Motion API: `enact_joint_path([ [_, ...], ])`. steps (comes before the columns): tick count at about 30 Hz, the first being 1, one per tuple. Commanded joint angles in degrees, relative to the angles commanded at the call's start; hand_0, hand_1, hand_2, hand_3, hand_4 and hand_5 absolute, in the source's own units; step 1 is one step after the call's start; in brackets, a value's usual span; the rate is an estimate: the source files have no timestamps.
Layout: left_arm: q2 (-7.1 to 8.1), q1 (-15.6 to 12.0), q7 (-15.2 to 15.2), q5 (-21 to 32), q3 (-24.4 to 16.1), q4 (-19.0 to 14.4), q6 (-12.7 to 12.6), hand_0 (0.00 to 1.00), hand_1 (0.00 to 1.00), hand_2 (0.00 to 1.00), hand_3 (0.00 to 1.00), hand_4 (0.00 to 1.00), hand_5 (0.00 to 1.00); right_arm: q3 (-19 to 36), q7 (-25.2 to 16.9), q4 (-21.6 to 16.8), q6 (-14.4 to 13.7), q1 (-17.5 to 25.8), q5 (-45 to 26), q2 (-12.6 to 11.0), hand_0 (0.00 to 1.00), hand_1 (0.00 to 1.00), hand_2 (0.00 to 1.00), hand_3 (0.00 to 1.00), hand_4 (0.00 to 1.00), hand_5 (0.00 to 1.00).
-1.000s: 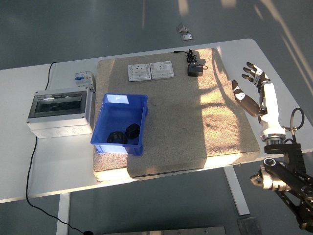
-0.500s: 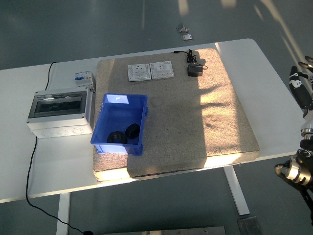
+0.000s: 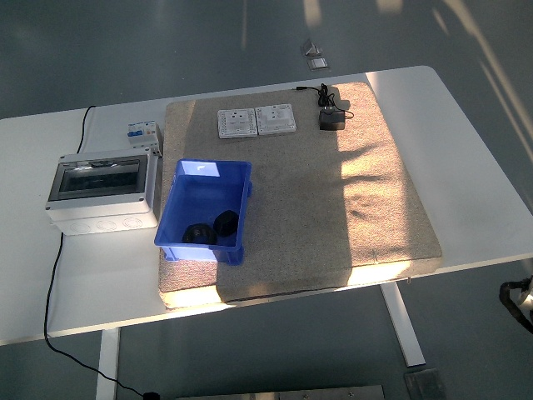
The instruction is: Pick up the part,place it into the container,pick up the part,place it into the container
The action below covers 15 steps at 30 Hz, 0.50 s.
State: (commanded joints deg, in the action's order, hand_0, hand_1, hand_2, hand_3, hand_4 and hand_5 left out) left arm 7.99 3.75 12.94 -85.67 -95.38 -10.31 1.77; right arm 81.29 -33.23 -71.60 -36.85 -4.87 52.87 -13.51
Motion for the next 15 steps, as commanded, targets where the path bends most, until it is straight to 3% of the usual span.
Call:
enact_joint_path([
  [8, 0.49, -0.6, 0.4, 0.2, 0.7, 0.0, -0.4, 0.721, 0.714, 0.707, 0.542, 0.661, 0.664, 1.6, 0.6, 0.5, 0.8, 1.1, 1.0, 1.2, 0.816, 0.764, 0.782, 0.787, 0.697, 0.354],
  [14, -0.69, 0.1, 1.4, -1.6, 2.2, 0.0, -1.7, 0.723, 0.717, 0.72, 0.562, 0.673, 0.665, 2.0, 0.2, 1.5, 2.1, 1.5, -0.9, 1.3, 0.825, 0.765, 0.782, 0.787, 0.729, 0.383],
  [15, -0.92, 0.2, 1.5, -2.1, 2.2, 0.0, -1.7, 0.726, 0.717, 0.725, 0.573, 0.663, 0.678, 2.0, 0.1, 1.6, 2.2, 1.3, -1.0, 1.3, 0.812, 0.746, 0.781, 0.789, 0.797, 0.454],
])
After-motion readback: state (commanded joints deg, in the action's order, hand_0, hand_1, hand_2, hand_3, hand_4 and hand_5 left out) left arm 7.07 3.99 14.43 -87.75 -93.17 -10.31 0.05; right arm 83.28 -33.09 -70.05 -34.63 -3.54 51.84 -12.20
